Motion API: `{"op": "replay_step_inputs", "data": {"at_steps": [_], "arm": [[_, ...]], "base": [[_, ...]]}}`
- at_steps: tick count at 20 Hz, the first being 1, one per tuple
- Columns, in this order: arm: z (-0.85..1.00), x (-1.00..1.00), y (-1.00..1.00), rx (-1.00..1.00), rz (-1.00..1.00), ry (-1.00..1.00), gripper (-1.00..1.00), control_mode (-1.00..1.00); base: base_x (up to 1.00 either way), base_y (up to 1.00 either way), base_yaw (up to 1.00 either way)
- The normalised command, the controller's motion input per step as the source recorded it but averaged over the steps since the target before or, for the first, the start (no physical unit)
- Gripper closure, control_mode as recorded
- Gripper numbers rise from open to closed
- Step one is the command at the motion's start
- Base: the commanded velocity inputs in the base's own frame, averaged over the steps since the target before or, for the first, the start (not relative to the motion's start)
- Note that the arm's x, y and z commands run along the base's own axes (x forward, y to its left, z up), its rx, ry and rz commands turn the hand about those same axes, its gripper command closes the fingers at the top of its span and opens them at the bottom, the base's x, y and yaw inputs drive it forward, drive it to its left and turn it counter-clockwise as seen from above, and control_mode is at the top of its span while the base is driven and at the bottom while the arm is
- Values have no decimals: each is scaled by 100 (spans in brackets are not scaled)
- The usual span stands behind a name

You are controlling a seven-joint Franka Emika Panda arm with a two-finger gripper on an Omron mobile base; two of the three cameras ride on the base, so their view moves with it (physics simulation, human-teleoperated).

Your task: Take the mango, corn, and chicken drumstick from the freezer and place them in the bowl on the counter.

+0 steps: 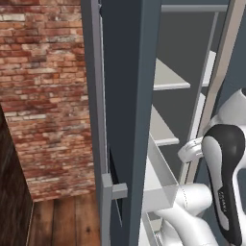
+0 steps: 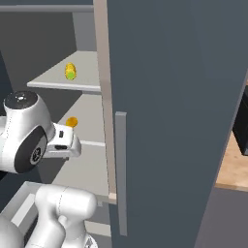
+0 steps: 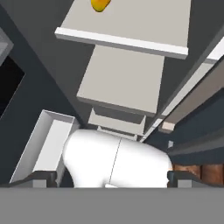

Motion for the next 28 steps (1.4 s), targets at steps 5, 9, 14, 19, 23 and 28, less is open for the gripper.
{"op": "replay_step_inputs", "data": {"at_steps": [5,9,14,19,23,28], "arm": [[-1,38,3,7,12,-21,-100,-100],[-2,43,16,7,8,-9,-100,-100],[0,47,27,2,4,0,-100,-100],[-5,53,19,0,4,-1,-100,-100],[-9,61,17,0,5,-1,-100,-100],[-21,62,18,0,7,0,-100,-100]], "base": [[0,0,0],[0,0,0],[0,0,0],[0,0,0],[0,0,0],[0,0,0]]}}
